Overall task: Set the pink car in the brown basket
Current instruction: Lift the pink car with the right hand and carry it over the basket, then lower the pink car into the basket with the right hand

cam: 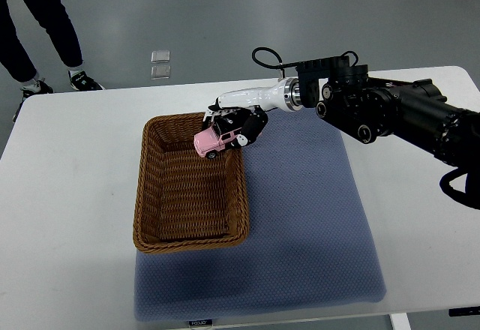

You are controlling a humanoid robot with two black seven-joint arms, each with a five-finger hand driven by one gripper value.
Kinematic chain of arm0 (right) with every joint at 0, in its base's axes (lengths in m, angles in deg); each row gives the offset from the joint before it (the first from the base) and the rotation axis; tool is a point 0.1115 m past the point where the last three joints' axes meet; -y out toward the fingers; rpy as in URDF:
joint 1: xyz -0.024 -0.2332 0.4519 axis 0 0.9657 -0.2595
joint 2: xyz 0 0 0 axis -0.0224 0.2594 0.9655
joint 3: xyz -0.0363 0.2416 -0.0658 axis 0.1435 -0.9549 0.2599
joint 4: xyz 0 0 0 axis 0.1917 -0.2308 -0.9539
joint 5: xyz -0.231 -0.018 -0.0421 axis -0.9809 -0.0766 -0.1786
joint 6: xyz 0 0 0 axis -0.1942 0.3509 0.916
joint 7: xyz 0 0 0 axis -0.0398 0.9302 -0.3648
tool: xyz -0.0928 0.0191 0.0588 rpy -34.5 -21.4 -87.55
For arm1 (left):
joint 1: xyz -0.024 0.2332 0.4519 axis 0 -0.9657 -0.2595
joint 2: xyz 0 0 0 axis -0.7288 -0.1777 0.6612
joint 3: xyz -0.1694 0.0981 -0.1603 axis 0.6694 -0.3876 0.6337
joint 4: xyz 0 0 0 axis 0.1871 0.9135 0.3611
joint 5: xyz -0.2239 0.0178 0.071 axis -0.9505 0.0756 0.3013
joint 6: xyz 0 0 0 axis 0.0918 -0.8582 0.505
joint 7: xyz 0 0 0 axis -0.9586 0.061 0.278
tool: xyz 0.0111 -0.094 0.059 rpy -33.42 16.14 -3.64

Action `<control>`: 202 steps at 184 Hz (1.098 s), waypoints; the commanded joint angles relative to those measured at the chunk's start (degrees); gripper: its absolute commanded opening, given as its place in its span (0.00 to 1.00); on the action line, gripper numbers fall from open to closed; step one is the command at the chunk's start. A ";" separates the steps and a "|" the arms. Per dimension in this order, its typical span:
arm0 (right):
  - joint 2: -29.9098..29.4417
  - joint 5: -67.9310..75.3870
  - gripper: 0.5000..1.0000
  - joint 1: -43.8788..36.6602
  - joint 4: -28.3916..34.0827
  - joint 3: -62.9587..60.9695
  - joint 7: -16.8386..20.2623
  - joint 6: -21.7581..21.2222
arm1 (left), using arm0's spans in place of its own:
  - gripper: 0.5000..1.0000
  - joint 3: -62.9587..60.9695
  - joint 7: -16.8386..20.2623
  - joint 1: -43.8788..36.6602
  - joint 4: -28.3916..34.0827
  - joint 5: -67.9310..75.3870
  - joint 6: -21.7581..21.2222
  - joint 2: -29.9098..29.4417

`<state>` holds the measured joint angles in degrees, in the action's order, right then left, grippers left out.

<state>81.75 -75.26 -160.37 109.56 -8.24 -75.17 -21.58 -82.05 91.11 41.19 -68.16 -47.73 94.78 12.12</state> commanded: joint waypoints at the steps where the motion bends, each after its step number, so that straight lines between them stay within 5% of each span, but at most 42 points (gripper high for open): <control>1: 0.00 0.45 0.00 0.12 -0.09 -0.49 0.04 0.00 | 1.00 0.06 0.00 0.00 0.00 0.00 0.00 0.00; 81: 0.00 7.75 0.00 -0.41 2.11 -3.48 -2.95 -2.02 | 1.00 -0.03 0.00 0.00 0.00 0.00 0.00 0.00; 179: 0.00 8.63 0.00 3.63 6.07 -3.65 1.09 -4.83 | 1.00 -0.03 0.00 0.00 0.00 0.00 0.00 0.00; 202: 0.00 8.63 0.08 4.16 6.33 -3.65 2.06 -4.83 | 1.00 -0.03 0.00 0.00 0.00 0.00 0.00 0.00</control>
<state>81.75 -66.59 -156.61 115.66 -11.87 -73.71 -26.35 -82.07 91.11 41.19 -68.16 -47.73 94.78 12.12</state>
